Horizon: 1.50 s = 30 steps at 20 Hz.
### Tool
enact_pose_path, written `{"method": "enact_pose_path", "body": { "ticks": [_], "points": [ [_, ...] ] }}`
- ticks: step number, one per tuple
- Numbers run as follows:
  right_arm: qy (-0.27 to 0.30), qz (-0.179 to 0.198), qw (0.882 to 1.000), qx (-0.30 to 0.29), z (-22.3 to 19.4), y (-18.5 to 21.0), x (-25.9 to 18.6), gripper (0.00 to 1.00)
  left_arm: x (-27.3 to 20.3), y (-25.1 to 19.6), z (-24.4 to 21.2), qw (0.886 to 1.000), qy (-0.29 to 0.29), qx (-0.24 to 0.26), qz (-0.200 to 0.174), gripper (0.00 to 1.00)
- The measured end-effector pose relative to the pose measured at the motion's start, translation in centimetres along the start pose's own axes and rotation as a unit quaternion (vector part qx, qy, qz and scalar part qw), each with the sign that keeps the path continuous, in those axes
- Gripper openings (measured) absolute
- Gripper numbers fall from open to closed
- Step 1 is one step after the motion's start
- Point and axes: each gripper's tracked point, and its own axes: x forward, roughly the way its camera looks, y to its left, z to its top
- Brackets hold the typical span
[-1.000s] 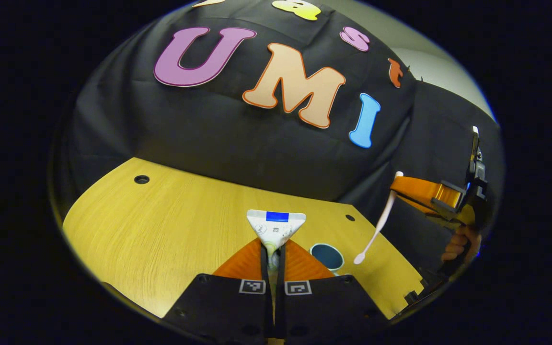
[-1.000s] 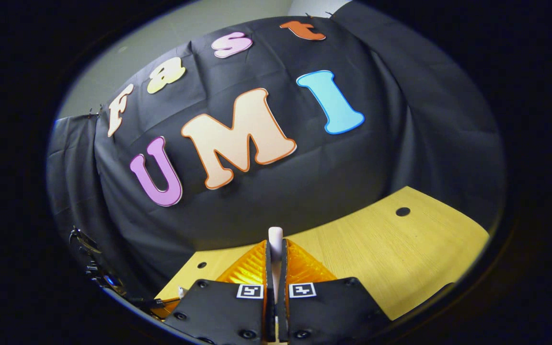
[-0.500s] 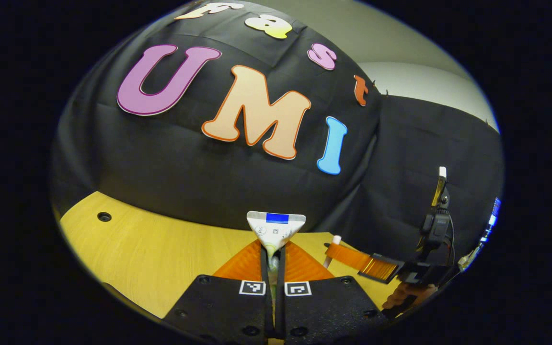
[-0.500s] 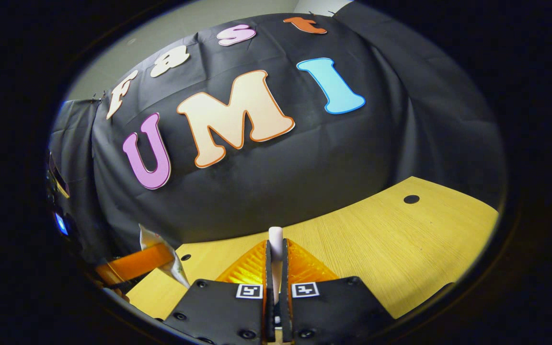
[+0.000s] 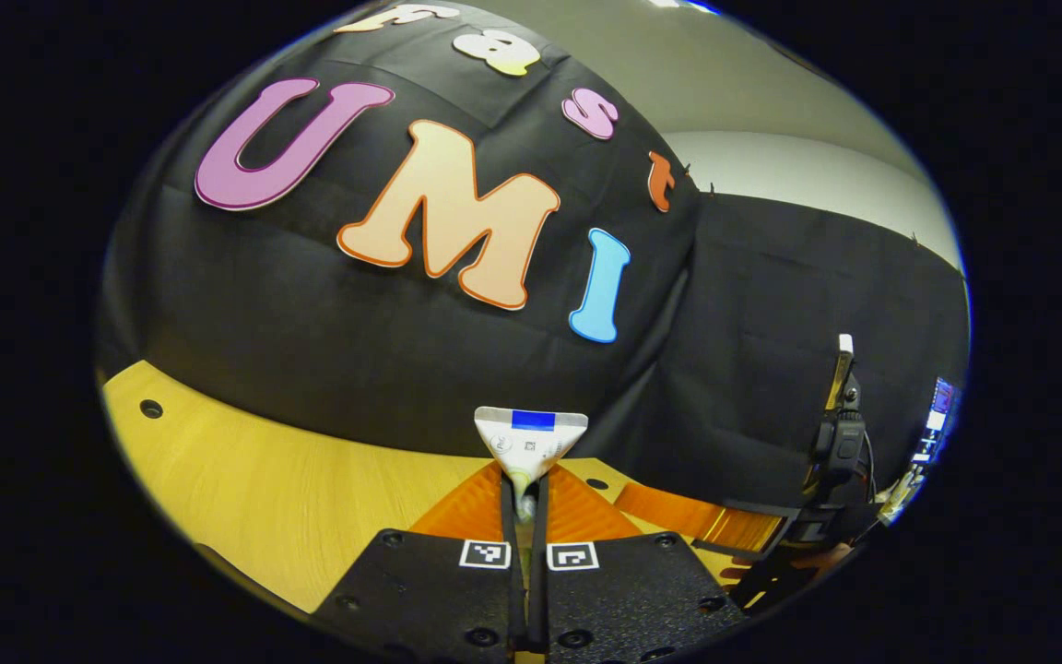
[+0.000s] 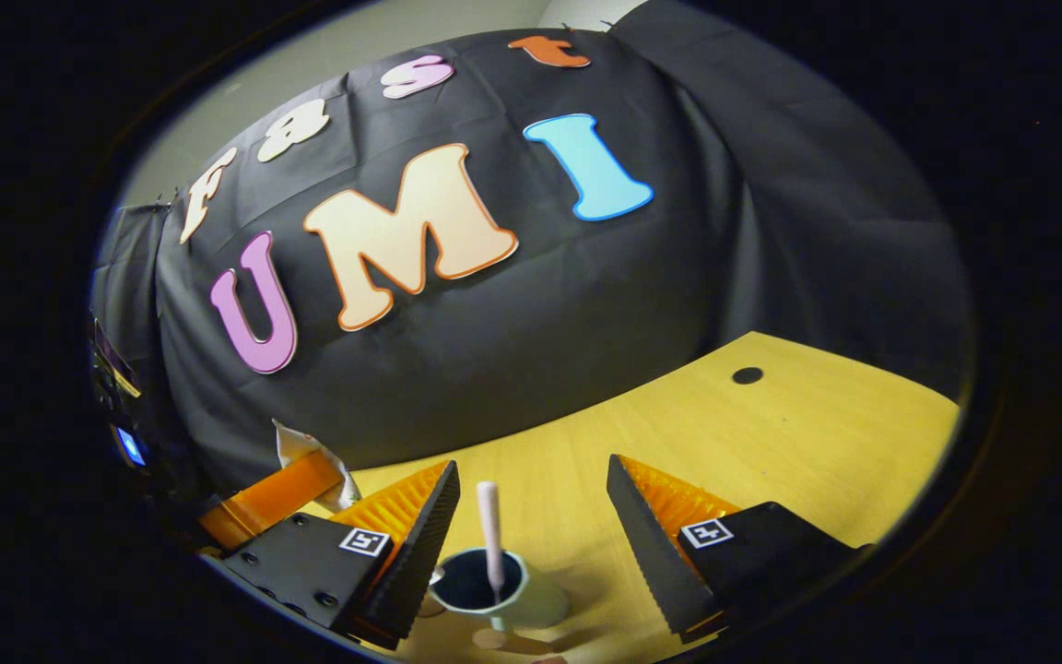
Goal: Put the toothbrush and toothpaste on the desktop into the cup, then pick up the cup and place it on the coaster on the desktop.
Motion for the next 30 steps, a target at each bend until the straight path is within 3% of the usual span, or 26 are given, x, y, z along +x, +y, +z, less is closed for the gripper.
{"method": "enact_pose_path", "body": {
  "ticks": [6, 10, 11, 12, 14, 15, 18, 22, 23, 24, 25, 26, 29, 30],
  "points": [
    [-0.012, -0.054, 0.998, -0.002, 1.3, -5.3, -3.0, 0.98, 1.0, -2.0, -4.8, 0.999, 0.046, 0.015, -0.025, 0.01],
    [-0.002, -0.062, 0.998, -0.008, 0.9, -6.3, -4.3, 0.98, 0.4, -2.3, -6.4, 0.998, 0.061, 0.024, -0.023, 0.14],
    [0.0, -0.061, 0.998, -0.01, 0.8, -6.2, -4.5, 0.98, 0.0, -2.7, -6.5, 0.997, 0.066, 0.023, -0.027, 0.27],
    [0.003, -0.059, 0.998, -0.011, 0.8, -6.0, -4.6, 0.98, -0.2, -3.0, -6.5, 0.997, 0.065, 0.024, -0.029, 0.31],
    [0.011, -0.052, 0.999, -0.014, 0.4, -5.5, -4.9, 0.94, -0.9, -2.7, -5.4, 0.998, 0.053, 0.031, -0.014, 0.65],
    [0.013, -0.049, 0.999, -0.015, 0.3, -5.1, -5.1, 0.98, -1.2, -2.5, -4.5, 0.999, 0.041, 0.03, -0.005, 0.81],
    [0.033, -0.032, 0.999, -0.02, -0.3, -3.6, -5.6, 0.98, -2.5, -1.5, -2.5, 0.999, 0.019, 0.026, 0.03, 0.94],
    [0.078, 0.002, 0.996, -0.051, -1.7, -0.9, -6.4, 0.98, -5.3, 1.2, 0.2, 0.995, 0.006, 0.049, 0.085, 0.95],
    [0.094, 0.012, 0.994, -0.059, -2.3, 0.0, -6.6, 0.94, -6.0, 2.1, 0.9, 0.993, 0.004, 0.053, 0.103, 0.95],
    [0.107, 0.024, 0.992, -0.07, -2.9, 0.9, -6.7, 0.98, -6.8, 3.3, 1.3, 0.991, 0.006, 0.053, 0.124, 0.94],
    [0.12, 0.036, 0.989, -0.082, -3.5, 1.9, -6.8, 0.94, -7.6, 4.3, 1.7, 0.988, 0.006, 0.05, 0.142, 0.94],
    [0.154, 0.058, 0.981, -0.098, -5.1, 3.6, -6.9, 0.98, -9.0, 6.1, 2.4, 0.983, 0.008, 0.045, 0.176, 0.94],
    [0.211, 0.089, 0.966, -0.118, -7.7, 5.6, -6.7, 0.94, -11.9, 9.4, 3.8, 0.97, 0.006, 0.049, 0.237, 0.95],
    [0.229, 0.093, 0.96, -0.131, -8.4, 5.9, -6.4, 0.98, -12.8, 10.4, 4.1, 0.965, 0.007, 0.051, 0.257, 0.95]
  ]
}}
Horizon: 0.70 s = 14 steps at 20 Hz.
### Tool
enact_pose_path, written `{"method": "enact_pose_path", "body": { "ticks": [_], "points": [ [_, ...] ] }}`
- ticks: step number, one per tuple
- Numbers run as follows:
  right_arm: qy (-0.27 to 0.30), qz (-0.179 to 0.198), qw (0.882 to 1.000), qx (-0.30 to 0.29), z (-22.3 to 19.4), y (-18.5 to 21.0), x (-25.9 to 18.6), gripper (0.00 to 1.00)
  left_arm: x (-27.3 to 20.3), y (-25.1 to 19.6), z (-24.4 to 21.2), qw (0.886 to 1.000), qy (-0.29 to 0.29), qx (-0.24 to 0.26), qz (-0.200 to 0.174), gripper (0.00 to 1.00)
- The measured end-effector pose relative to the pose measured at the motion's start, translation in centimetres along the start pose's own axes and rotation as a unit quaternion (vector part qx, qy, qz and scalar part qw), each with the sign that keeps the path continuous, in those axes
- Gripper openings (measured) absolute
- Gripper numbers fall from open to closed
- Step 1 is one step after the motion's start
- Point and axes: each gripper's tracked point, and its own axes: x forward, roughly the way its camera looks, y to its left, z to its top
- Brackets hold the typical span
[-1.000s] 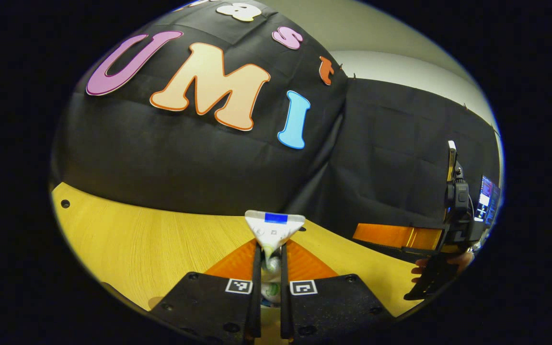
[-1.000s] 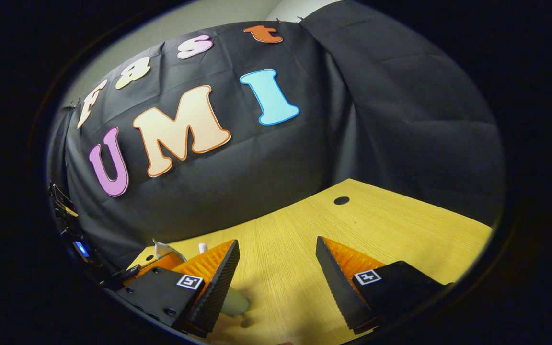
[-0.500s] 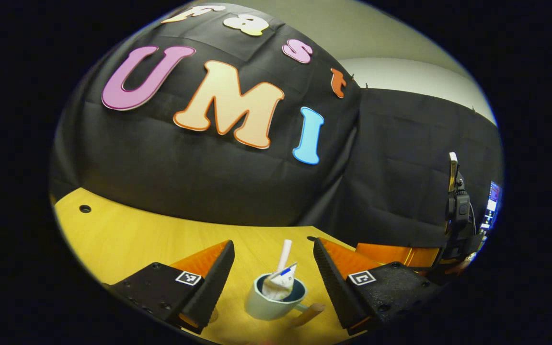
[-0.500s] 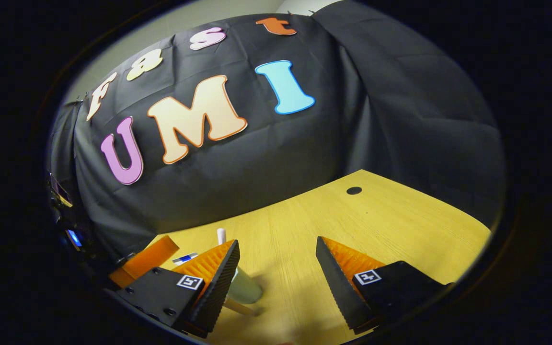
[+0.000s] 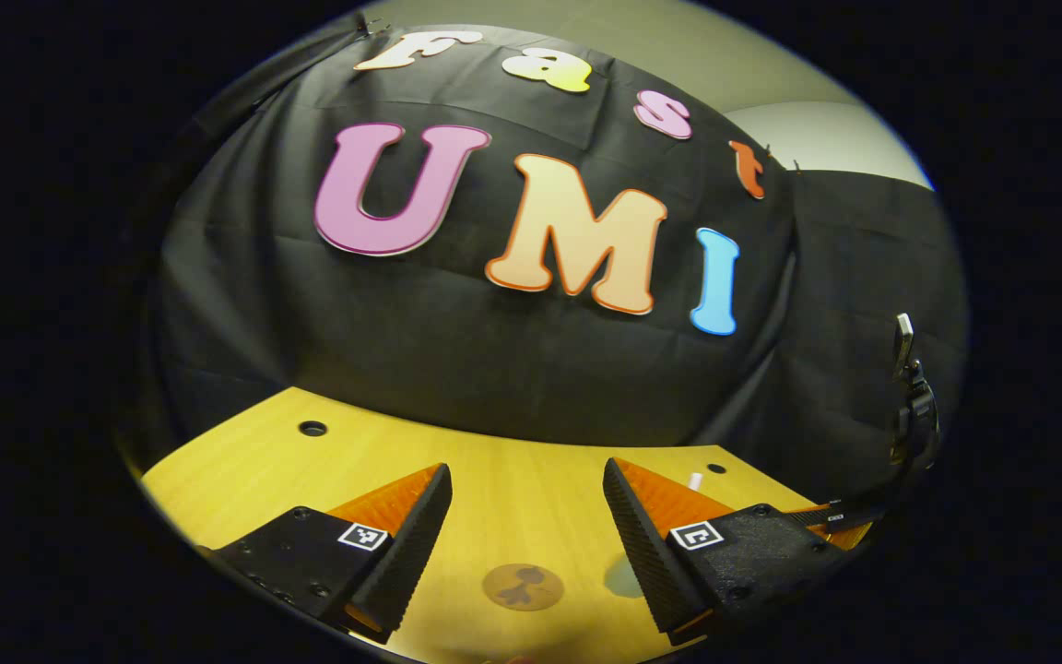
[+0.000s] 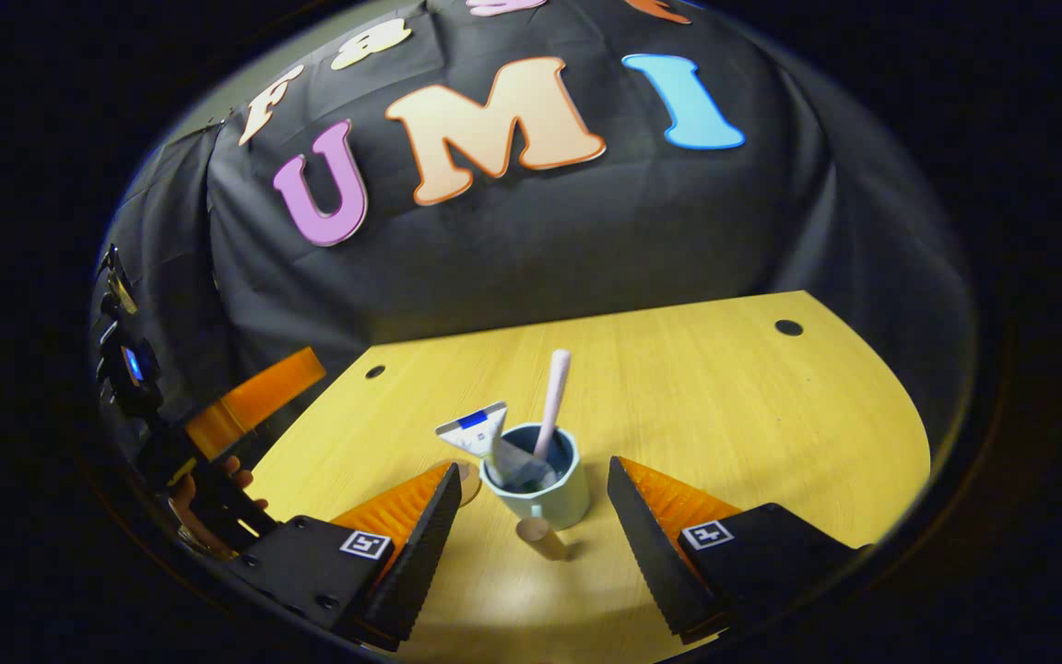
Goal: Put the toothbrush and toothpaste on the desktop into the cup, then pick up the cup and place it on the coaster on the desktop.
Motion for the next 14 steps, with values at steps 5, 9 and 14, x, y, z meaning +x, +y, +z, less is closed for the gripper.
{"method": "enact_pose_path", "body": {
  "ticks": [5, 9, 14],
  "points": [
    [0.124, -0.009, 0.991, -0.039, -2.6, -0.5, 2.1, 0.94, -4.0, 6.8, 1.1, 0.994, 0.011, 0.003, 0.112, 0.95],
    [0.213, -0.01, 0.975, -0.067, -4.9, -0.9, 3.6, 0.98, -7.2, 9.7, 1.1, 0.985, 0.017, -0.003, 0.169, 0.95],
    [0.278, -0.015, 0.956, -0.091, -7.3, -1.2, 4.9, 0.87, -10.3, 11.0, -1.2, 0.978, 0.051, -0.007, 0.203, 0.95]
  ]
}}
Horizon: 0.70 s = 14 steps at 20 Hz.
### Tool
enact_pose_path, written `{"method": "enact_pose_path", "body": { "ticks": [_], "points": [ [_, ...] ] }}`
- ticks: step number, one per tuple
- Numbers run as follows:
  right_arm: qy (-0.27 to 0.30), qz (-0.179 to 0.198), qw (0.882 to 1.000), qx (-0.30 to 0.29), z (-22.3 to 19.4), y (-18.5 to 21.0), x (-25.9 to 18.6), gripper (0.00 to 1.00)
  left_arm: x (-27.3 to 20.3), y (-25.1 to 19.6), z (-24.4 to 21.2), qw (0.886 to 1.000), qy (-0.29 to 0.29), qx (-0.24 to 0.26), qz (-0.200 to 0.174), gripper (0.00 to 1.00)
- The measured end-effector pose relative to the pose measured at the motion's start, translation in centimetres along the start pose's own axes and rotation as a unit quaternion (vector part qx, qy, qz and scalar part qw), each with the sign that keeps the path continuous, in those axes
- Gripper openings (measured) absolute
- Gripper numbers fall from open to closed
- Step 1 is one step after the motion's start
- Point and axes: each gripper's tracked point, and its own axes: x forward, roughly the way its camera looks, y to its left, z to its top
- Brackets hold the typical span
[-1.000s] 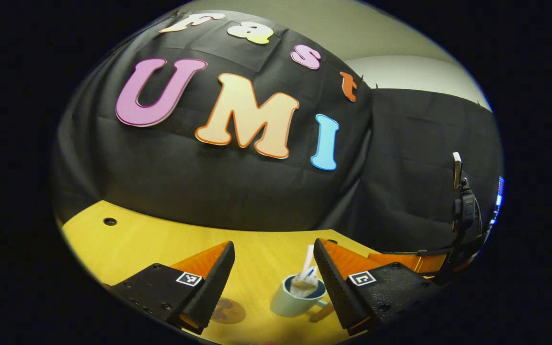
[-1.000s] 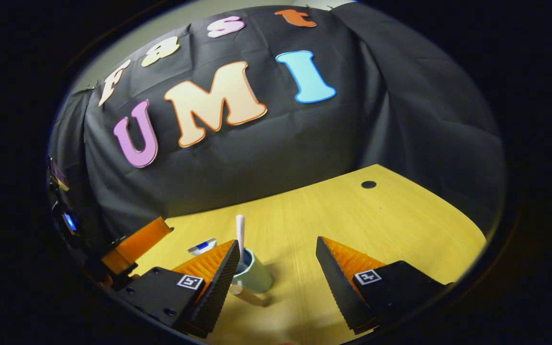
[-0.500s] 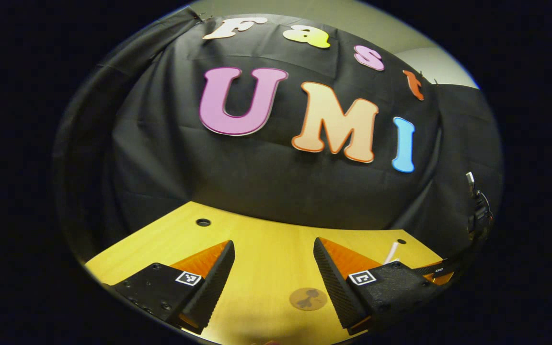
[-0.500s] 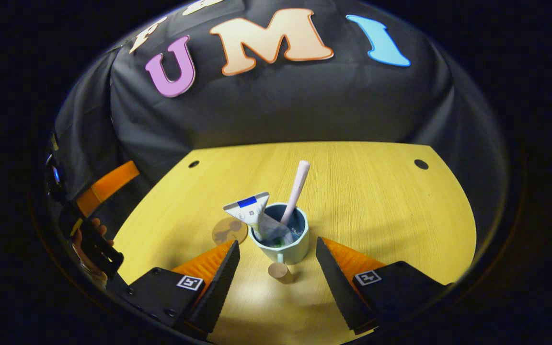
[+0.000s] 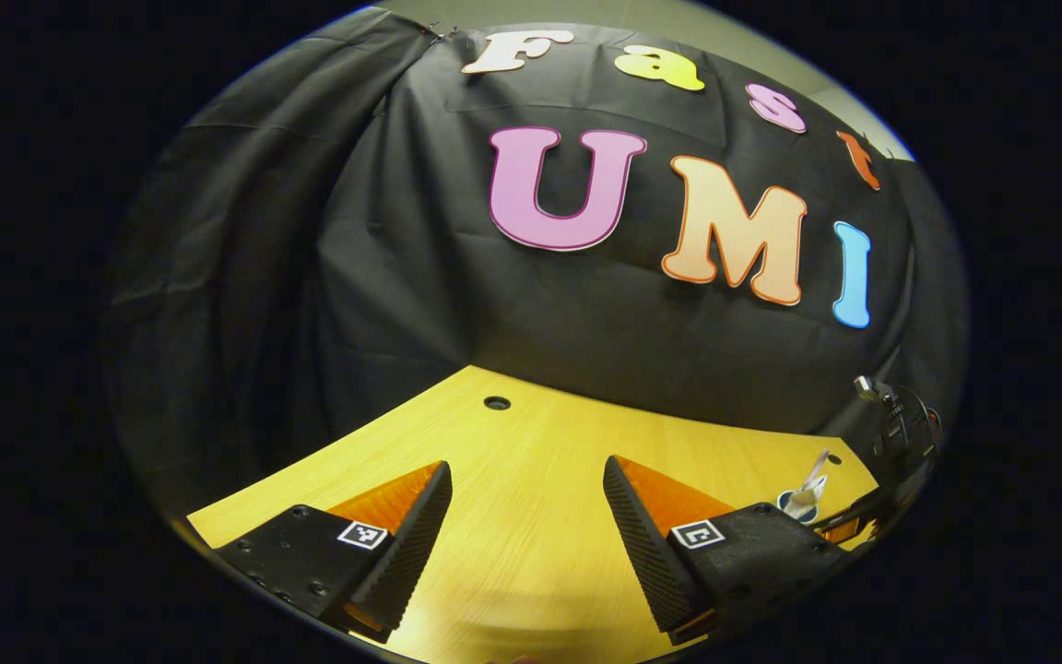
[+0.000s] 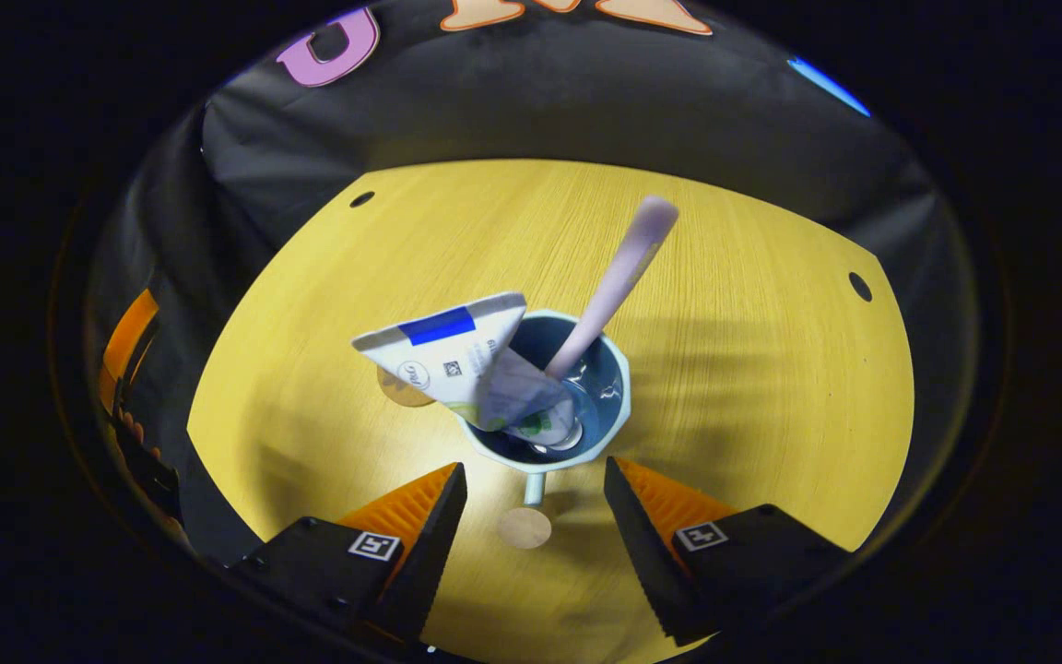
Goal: Put the toothbrush and toothpaste on the desktop into the cup, then pick up the cup and place it on the coaster on the desktop.
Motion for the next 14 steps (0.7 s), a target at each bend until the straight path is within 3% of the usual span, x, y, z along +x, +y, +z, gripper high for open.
{"method": "enact_pose_path", "body": {
  "ticks": [2, 5, 6, 7, 9, 14],
  "points": [
    [0.017, -0.005, 1.0, 0.006, -0.2, -0.3, 0.6, 0.78, -0.6, 0.2, -0.8, 1.0, 0.01, -0.001, 0.004, 0.95],
    [0.037, -0.015, 0.999, 0.008, -0.5, -0.8, 1.1, 0.51, -1.2, 0.0, -2.5, 0.999, 0.031, -0.006, -0.002, 0.95],
    [0.041, -0.021, 0.999, 0.008, -0.7, -1.0, 1.2, 0.5, -1.1, 0.0, -2.7, 0.999, 0.038, -0.008, -0.003, 0.95],
    [0.041, -0.023, 0.999, 0.004, -0.6, -1.0, 1.2, 0.34, -1.1, -0.1, -2.8, 0.999, 0.041, -0.01, -0.004, 0.95],
    [0.043, -0.03, 0.999, -0.01, -0.6, -1.2, 1.3, 0.27, -1.1, -0.1, -2.8, 0.999, 0.041, -0.012, -0.005, 0.95],
    [0.037, -0.045, 0.998, -0.027, -0.4, -1.1, 0.6, 0.23, -1.2, -0.1, -3.0, 0.999, 0.049, -0.004, -0.01, 0.95]
  ]
}}
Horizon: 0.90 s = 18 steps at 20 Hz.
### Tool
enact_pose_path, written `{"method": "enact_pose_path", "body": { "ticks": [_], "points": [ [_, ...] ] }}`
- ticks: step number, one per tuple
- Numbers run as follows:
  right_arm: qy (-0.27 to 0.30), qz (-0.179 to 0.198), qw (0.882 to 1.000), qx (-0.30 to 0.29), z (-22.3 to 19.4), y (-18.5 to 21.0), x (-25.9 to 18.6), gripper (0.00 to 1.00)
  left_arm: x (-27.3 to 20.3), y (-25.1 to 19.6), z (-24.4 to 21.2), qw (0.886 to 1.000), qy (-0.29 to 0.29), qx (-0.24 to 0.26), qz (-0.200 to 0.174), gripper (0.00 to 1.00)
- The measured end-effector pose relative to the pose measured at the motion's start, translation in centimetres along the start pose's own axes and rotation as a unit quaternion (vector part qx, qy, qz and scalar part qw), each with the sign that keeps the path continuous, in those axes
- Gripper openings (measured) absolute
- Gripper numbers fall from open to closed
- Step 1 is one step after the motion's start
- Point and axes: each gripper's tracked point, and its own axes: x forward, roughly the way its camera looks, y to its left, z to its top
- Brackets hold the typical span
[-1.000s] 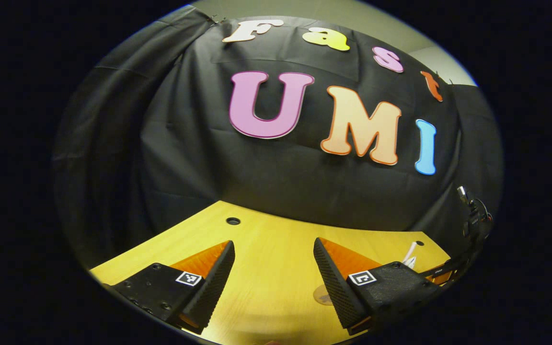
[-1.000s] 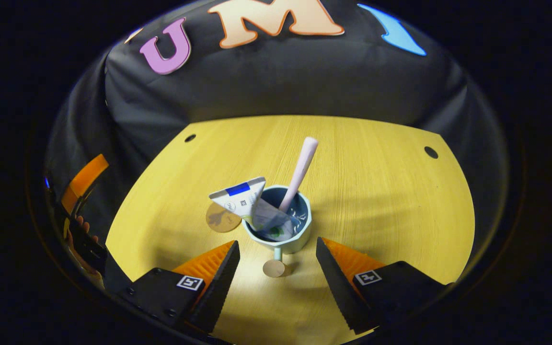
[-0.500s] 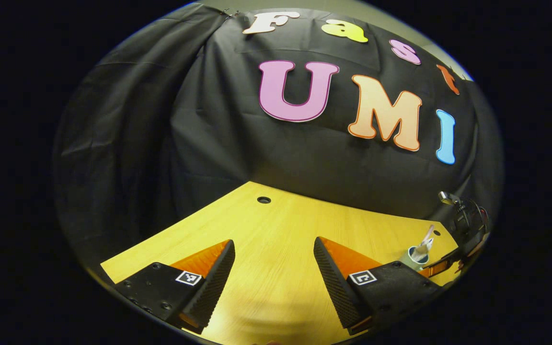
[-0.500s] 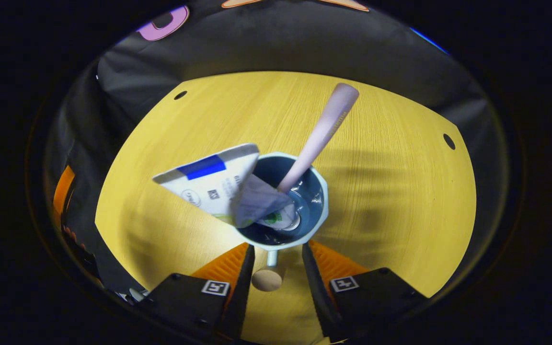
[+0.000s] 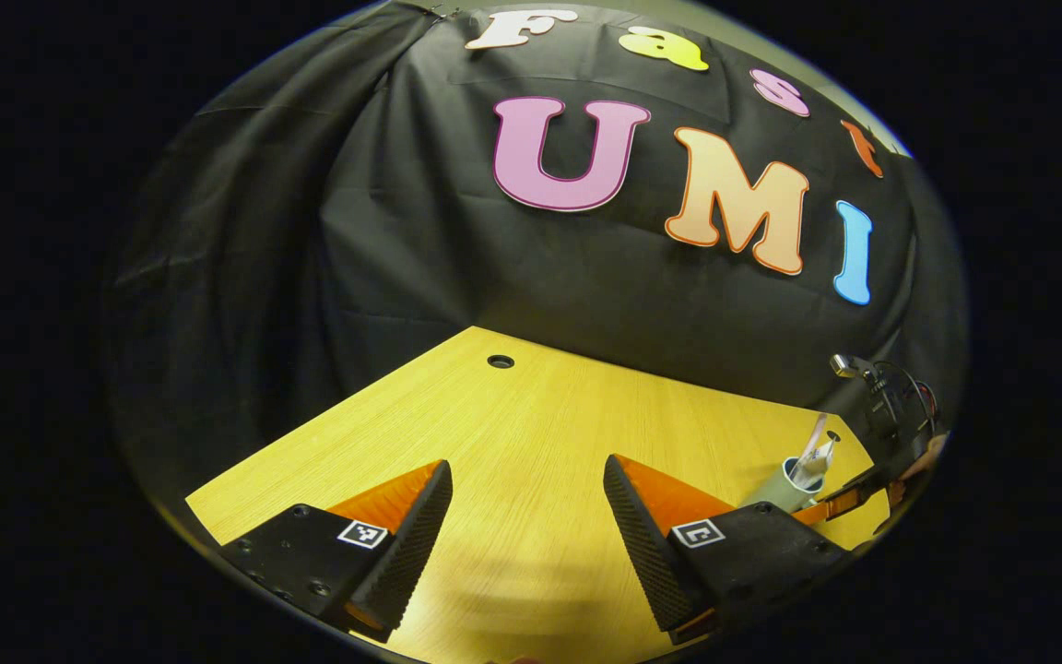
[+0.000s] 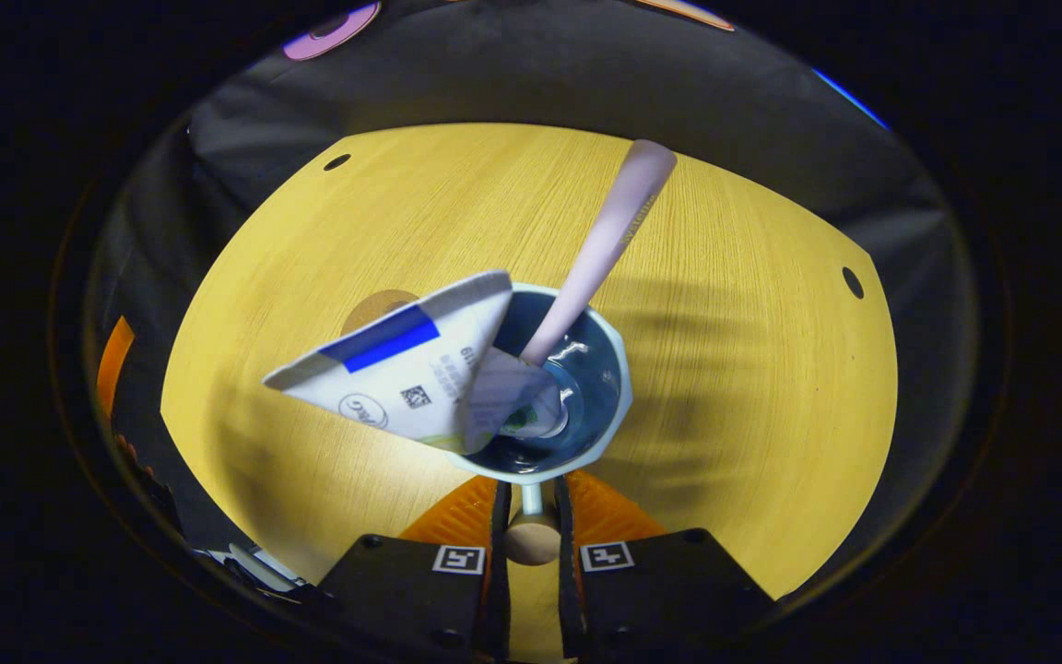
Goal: Put the toothbrush and toothpaste on the desktop into the cup, then pick up the cup and place it on the coaster on the desktop.
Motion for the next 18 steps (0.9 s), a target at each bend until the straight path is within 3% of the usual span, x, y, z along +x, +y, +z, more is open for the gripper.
{"method": "enact_pose_path", "body": {
  "ticks": [9, 18],
  "points": [
    [-0.051, 0.034, 0.998, -0.025, 6.0, 5.4, -2.4, 0.23, -0.7, 2.1, -1.4, 1.0, 0.02, -0.005, 0.008, 0.95],
    [-0.023, 0.055, 0.996, -0.07, 6.8, 11.2, -0.1, 0.23, -1.5, 5.7, -2.0, 0.998, 0.032, -0.006, 0.048, 0.95]
  ]
}}
